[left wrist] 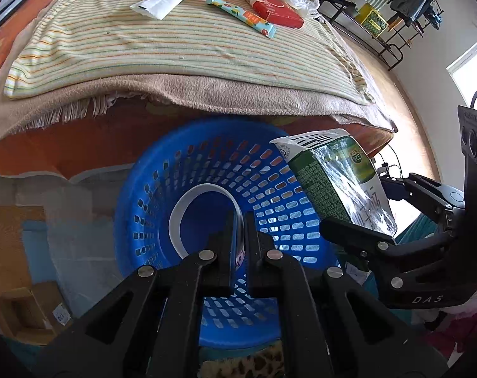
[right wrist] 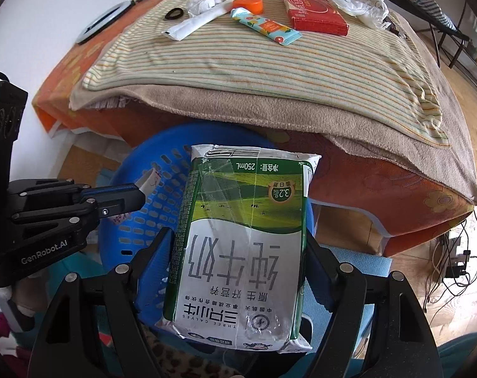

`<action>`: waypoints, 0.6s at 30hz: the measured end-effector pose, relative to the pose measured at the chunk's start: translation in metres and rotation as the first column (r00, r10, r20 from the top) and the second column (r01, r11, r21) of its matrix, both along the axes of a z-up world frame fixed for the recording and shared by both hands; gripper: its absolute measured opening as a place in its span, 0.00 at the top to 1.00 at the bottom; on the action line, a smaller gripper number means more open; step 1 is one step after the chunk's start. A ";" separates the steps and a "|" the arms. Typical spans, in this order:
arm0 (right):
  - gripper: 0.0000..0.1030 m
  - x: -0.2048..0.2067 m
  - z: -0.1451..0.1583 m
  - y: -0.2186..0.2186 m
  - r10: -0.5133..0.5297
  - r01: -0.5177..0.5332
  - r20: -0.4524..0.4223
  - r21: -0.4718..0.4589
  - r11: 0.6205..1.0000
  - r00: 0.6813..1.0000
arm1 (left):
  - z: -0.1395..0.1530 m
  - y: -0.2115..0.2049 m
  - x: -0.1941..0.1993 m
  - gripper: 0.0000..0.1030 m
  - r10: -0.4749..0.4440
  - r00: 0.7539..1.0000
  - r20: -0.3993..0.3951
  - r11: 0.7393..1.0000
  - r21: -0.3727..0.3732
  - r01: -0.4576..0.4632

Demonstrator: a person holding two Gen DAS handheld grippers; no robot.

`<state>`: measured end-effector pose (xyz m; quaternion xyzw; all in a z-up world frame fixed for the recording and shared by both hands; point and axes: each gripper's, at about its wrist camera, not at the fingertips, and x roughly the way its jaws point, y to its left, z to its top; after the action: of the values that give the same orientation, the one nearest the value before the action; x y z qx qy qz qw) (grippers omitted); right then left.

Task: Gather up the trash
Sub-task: 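Carry the milk carton and white band down over the blue basket with both grippers, then open the right gripper to drop the carton while the left gripper drops the band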

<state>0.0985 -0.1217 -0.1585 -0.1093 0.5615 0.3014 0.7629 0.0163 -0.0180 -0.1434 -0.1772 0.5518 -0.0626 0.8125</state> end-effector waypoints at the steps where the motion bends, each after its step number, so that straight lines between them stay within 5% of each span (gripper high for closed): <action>1: 0.25 0.000 -0.003 0.000 -0.001 0.001 -0.005 -0.004 1.000 1.000 | -0.004 0.000 -0.001 0.98 0.001 1.000 -0.007 1.000 0.001 -0.001; 13: 0.25 0.004 -0.028 0.006 -0.013 0.008 -0.076 -0.060 0.998 0.997 | -0.032 0.002 -0.007 0.96 0.015 0.997 -0.072 0.999 0.034 -0.013; 15: 0.25 0.006 -0.032 0.005 -0.024 0.018 -0.089 -0.070 0.997 0.996 | -0.034 0.003 -0.007 0.74 0.019 0.997 -0.075 0.999 0.041 -0.016; 18: 0.25 0.007 -0.036 0.003 -0.038 0.031 -0.104 -0.072 0.997 0.994 | -0.033 0.003 -0.008 0.62 0.029 0.998 -0.064 0.998 0.053 -0.026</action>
<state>0.1058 -0.1189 -0.1941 -0.1102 0.6129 0.2738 0.7329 0.0082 -0.0150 -0.1762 -0.1652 0.5769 -0.0311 0.7993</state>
